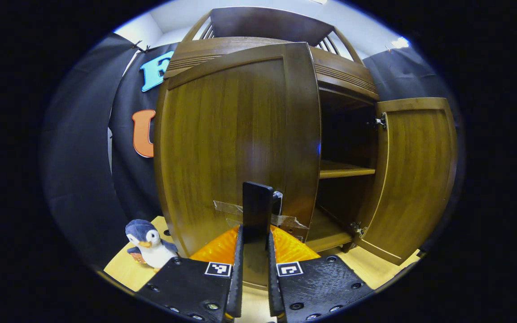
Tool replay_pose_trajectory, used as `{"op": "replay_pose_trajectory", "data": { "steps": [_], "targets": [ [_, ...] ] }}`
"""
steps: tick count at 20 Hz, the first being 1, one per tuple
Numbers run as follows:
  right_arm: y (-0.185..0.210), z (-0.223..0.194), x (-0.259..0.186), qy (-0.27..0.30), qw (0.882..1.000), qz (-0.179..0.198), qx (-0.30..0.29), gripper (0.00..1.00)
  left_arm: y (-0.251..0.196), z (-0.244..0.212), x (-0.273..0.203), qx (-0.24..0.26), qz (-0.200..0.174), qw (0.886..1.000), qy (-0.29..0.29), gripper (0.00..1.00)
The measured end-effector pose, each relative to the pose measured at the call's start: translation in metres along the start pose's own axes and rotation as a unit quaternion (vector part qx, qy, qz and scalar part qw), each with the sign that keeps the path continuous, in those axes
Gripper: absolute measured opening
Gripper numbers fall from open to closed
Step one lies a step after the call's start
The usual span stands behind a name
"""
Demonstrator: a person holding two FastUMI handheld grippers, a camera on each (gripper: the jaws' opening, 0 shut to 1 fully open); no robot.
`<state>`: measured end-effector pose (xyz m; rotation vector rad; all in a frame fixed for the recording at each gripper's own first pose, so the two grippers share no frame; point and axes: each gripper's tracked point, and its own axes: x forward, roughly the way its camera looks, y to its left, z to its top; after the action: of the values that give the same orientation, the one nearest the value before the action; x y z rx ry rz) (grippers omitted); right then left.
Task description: Open the right door of the double-door shoe cabinet with the right hand, and open the left door with the left hand.
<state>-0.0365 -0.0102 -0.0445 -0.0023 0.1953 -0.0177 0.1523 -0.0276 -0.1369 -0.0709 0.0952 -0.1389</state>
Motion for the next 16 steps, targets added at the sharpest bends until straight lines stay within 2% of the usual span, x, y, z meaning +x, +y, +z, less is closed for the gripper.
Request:
{"op": "replay_pose_trajectory", "data": {
  "steps": [2, 5, 6, 8, 9, 16],
  "targets": [
    [0.002, 0.0, -0.002, -0.001, 1.0, 0.005, -0.001, 1.0, 0.003, -0.002, -0.007, -0.007, 0.001, 1.0, 0.001, 0.15],
    [0.007, 0.002, -0.004, -0.005, 1.0, 0.013, -0.004, 1.0, 0.008, -0.002, -0.015, -0.01, 0.004, 1.0, 0.001, 0.14],
    [0.007, 0.002, -0.005, -0.006, 1.0, 0.015, -0.005, 0.97, 0.011, -0.003, -0.019, -0.011, 0.003, 1.0, 0.002, 0.14],
    [0.008, 0.0, -0.007, -0.006, 1.0, 0.02, -0.005, 1.0, 0.02, -0.002, -0.026, -0.009, 0.009, 1.0, 0.002, 0.14],
    [0.01, -0.001, -0.007, -0.005, 1.0, 0.022, -0.005, 1.0, 0.022, -0.003, -0.033, -0.009, 0.007, 1.0, 0.0, 0.08],
    [0.029, -0.005, -0.002, -0.003, 0.999, 0.054, -0.001, 1.0, 0.051, -0.005, -0.062, -0.008, 0.023, 1.0, 0.002, 0.07]
  ]
}}
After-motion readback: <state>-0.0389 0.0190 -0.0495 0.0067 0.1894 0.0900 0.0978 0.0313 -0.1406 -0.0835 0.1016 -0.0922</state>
